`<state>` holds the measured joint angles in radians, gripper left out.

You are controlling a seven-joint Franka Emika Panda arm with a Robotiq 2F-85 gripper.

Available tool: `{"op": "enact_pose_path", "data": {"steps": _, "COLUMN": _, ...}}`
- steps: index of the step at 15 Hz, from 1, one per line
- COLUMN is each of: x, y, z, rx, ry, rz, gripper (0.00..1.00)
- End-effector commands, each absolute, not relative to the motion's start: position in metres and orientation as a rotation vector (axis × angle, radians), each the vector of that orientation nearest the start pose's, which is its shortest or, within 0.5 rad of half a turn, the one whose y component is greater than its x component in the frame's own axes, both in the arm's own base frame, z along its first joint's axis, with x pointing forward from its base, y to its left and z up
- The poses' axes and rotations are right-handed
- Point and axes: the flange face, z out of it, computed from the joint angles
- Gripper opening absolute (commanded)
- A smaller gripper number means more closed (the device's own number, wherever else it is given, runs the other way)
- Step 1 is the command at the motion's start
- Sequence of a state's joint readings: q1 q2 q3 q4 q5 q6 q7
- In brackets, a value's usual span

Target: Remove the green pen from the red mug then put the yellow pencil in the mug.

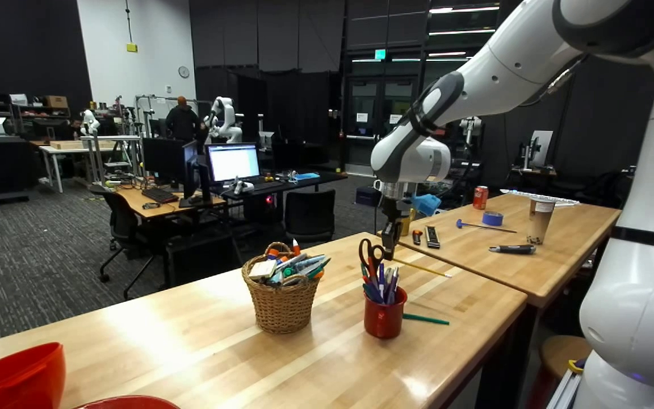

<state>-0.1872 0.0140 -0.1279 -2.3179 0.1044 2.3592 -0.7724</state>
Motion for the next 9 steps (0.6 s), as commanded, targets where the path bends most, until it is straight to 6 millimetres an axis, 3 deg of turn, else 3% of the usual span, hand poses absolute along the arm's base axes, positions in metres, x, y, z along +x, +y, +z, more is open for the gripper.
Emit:
{"op": "enact_pose_path", "data": {"steps": 1, "x": 0.495, "y": -0.126, "z": 0.343, "rx": -2.922, "ry": -0.576, "rz": -0.349, "gripper": 0.02}}
{"op": "enact_pose_path", "data": {"steps": 4, "x": 0.503, "y": -0.103, "z": 0.358, "rx": -2.846, "ry": -0.586, "rz": -0.589, "gripper": 0.02}}
{"op": "enact_pose_path", "data": {"steps": 9, "x": 0.521, "y": -0.083, "z": 0.399, "rx": -2.791, "ry": -0.721, "rz": -0.957, "gripper": 0.02}}
